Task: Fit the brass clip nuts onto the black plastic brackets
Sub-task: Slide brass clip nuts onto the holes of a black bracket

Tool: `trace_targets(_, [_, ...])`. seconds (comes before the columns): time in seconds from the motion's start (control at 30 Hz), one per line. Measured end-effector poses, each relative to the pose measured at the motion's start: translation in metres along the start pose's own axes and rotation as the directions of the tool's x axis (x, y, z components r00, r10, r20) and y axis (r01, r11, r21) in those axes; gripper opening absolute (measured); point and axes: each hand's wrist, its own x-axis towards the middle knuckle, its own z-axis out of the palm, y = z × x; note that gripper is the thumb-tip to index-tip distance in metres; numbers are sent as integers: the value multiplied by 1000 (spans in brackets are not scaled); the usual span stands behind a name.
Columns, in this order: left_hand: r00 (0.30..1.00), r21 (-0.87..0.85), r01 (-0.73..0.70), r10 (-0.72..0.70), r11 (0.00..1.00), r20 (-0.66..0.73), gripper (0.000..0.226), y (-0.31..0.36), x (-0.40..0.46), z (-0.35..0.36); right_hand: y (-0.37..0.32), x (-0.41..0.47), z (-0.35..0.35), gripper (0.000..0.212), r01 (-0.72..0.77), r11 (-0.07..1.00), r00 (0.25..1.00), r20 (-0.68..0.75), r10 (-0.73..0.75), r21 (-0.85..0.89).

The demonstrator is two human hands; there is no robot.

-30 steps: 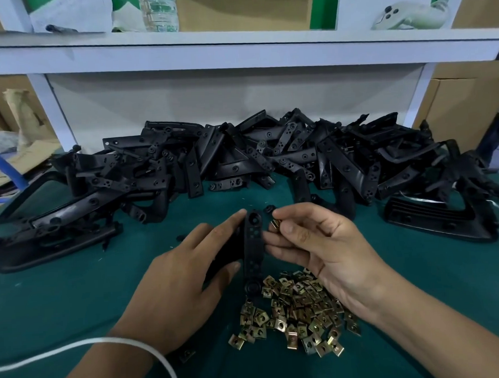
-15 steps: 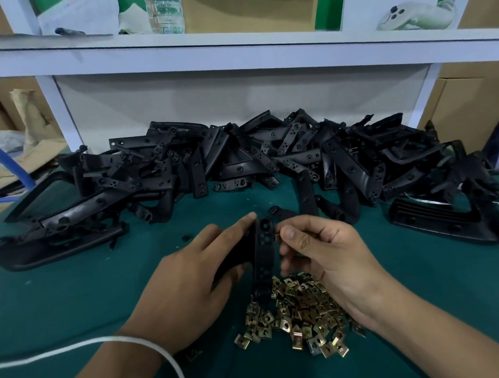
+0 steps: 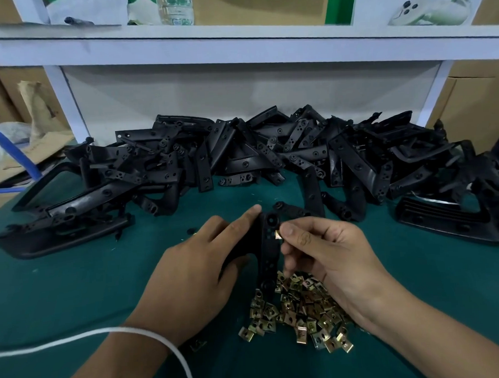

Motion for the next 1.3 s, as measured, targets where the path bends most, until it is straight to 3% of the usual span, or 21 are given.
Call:
trace_targets(0.27, [999,-77,-8,4,997,-50,75,-3,-1,4,-6,0,-6,20,-138,973,979,173,106,187])
trace_targets(0.5, [999,-96,-52,52,994,1,82,-6,-1,4,-6,-2,-8,17,-148,989,971,192,142,15])
trace_targets(0.67, [994,-141,-104,106,984,5,78,-8,0,5,-6,-1,-10,43,-156,987,971,176,162,-48])
trace_targets(0.8, [994,-166,-103,97,981,-42,72,-8,0,7,-6,-1,-5,44,-37,989,998,51,44,-141])
trace_targets(0.87, [992,-160,-15,-5,987,-127,73,-17,3,9,-4,-4,-2,28,115,895,991,-13,-134,-431])
trace_targets(0.93, [949,-179,167,-208,969,-239,69,-33,7,12,0,-10,4,12,290,662,948,116,-295,-691])
trace_targets(0.97, [915,-205,254,-304,945,-267,67,-38,7,12,2,-14,9,9,361,562,927,219,-306,-744])
trace_targets(1.03, [876,-220,330,-385,918,-292,67,-42,7,11,6,-21,22,11,471,409,882,400,-250,-781])
trace_targets(1.13, [892,-182,340,-378,923,-250,71,-39,8,8,11,-25,46,22,557,271,826,557,-86,-785])
trace_targets(1.3, [907,-150,345,-371,926,-199,66,-39,8,8,18,-26,68,25,612,249,769,638,35,-751])
